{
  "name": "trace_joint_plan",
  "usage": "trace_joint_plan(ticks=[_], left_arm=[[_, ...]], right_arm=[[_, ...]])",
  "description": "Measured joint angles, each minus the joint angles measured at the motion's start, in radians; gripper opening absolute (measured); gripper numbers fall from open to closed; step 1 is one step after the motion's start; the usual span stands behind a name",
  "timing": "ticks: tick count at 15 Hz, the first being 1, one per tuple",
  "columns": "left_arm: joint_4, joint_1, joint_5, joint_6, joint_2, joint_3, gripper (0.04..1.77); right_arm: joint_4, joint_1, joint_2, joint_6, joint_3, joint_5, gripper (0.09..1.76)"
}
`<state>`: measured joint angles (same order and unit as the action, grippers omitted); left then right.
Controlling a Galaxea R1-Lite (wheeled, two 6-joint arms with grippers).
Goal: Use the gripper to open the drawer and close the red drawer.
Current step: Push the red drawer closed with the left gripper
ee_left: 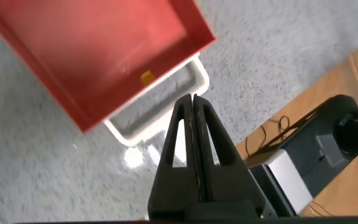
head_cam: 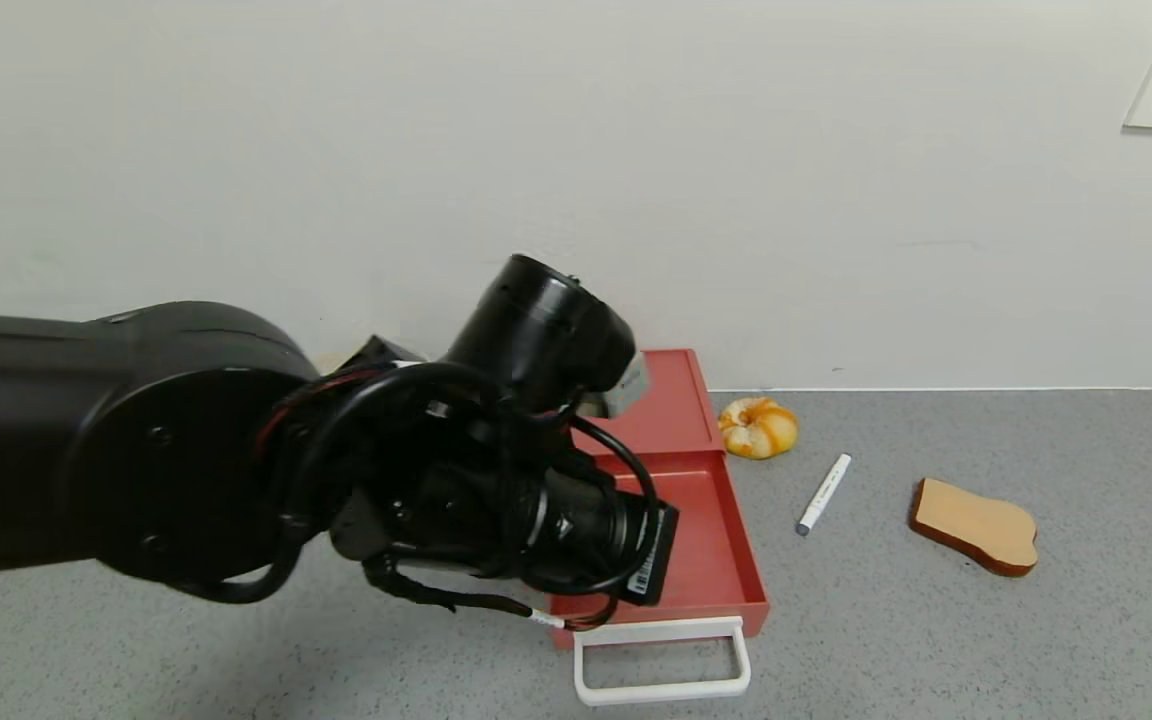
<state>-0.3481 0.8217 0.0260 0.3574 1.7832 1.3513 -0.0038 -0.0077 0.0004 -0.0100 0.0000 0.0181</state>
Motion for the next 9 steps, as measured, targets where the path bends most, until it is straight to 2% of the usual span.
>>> trace_joint_plan(ticks=[3, 7, 9], left_arm=[[0.206, -0.069, 0.062, -0.105, -0.110, -0.167, 0.11], [0.247, -0.166, 0.168, -0.151, -0.207, -0.255, 0.11], [0.250, -0.203, 0.192, -0.183, -0.238, -0.283, 0.11]], right_arm=[[0.000, 0.000, 0.000, 0.000, 0.000, 0.000, 1.71], [-0.001, 0.000, 0.000, 0.000, 0.000, 0.000, 1.71], [0.000, 0.000, 0.000, 0.000, 0.000, 0.000, 1.71]])
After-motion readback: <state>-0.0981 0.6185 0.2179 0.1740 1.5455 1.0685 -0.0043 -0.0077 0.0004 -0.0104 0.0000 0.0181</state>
